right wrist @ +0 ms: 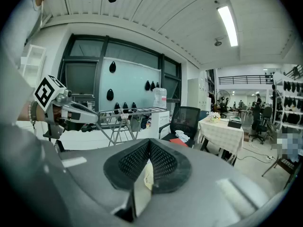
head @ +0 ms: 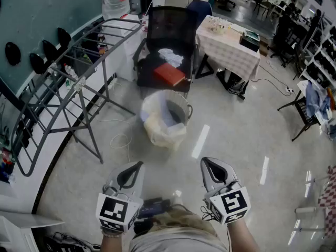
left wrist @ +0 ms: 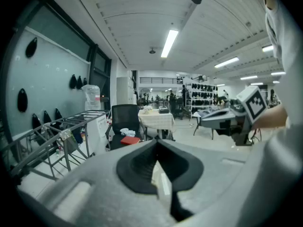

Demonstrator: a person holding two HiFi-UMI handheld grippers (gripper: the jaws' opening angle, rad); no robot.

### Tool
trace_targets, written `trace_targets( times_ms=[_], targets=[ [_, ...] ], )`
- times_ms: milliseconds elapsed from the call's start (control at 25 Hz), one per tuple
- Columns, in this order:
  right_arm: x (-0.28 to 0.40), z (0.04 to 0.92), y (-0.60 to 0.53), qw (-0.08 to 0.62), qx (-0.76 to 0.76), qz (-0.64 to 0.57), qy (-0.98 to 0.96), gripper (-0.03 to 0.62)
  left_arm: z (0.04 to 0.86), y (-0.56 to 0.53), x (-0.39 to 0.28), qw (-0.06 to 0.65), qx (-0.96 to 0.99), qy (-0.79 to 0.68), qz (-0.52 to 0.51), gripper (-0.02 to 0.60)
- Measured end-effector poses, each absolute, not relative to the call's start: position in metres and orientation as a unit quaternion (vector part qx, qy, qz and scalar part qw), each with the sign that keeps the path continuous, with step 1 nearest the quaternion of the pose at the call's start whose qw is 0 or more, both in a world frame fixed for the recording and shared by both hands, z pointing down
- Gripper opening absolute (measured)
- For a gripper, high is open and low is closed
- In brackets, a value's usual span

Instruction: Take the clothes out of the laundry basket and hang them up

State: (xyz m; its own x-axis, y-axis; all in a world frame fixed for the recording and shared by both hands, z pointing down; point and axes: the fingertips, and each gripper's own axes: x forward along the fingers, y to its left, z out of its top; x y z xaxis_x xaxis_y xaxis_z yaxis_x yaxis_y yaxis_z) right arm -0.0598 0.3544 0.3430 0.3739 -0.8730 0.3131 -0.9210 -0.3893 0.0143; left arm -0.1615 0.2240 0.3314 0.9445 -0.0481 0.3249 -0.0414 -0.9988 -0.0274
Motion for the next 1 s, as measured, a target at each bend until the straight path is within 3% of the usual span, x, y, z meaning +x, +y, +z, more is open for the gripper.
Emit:
trace_targets(
  times_ms=[720, 800, 880, 1000],
  targets=[
    [-0.071, 0.345, 0.355, 0.075, 0.823, 0.134, -0.546, 0.005, 0.332, 0.222, -0.169, 0.004, -0.987, 0.030, -0.157, -0.003],
    [-0.072, 0.345, 0.353, 0.066, 0.820, 0.130, -0.553, 0.040, 0.331, 0.220, -0.169, -0.006, -0.988, 0.029, -0.148, -0.005],
    [-0.073, 0.344, 0.350, 0.060, 0.816, 0.126, -0.560, 0.133, 0.331, 0.220, -0.168, -0.013, -0.989, 0.023, -0.147, 0.127],
    [-0.074, 0.342, 0.348, 0.061, 0.817, 0.124, -0.560, 0.146, 0.330, 0.219, -0.168, -0.006, -0.988, 0.017, -0.152, 0.137]
  ],
)
